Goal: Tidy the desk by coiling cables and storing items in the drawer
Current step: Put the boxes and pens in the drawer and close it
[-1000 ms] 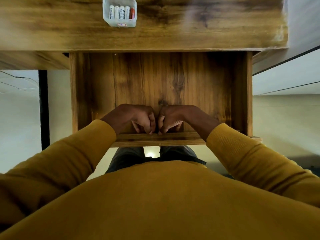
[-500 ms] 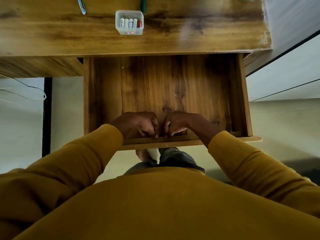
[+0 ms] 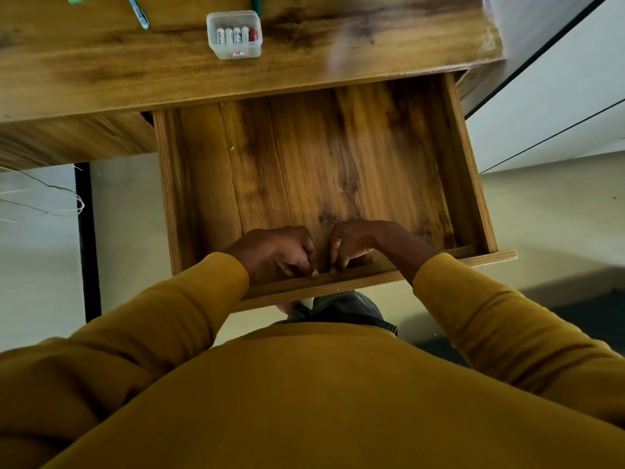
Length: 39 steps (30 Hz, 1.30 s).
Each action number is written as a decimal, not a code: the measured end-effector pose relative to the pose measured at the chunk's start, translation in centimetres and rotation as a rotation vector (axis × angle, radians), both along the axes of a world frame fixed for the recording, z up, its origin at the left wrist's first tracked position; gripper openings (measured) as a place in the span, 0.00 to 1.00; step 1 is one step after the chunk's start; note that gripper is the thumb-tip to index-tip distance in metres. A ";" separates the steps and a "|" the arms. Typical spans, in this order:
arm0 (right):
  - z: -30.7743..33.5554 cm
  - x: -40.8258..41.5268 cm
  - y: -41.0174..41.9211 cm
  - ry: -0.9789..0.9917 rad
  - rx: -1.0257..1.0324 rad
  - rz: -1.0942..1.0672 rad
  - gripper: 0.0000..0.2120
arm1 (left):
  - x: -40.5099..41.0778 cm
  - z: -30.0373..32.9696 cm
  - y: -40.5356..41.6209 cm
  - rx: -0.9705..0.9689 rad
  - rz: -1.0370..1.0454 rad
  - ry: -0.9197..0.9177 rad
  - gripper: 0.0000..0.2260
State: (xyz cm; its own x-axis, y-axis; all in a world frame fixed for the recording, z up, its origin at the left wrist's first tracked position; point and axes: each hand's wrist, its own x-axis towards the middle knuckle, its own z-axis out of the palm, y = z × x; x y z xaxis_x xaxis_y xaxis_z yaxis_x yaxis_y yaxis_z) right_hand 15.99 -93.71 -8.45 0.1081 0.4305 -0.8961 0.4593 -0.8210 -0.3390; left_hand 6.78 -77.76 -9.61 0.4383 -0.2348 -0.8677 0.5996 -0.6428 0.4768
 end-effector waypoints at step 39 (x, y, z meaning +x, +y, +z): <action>-0.7 -2.5 -2.2 0.139 -0.055 -0.079 0.10 | -2.8 -1.2 -2.3 -0.077 0.039 0.123 0.11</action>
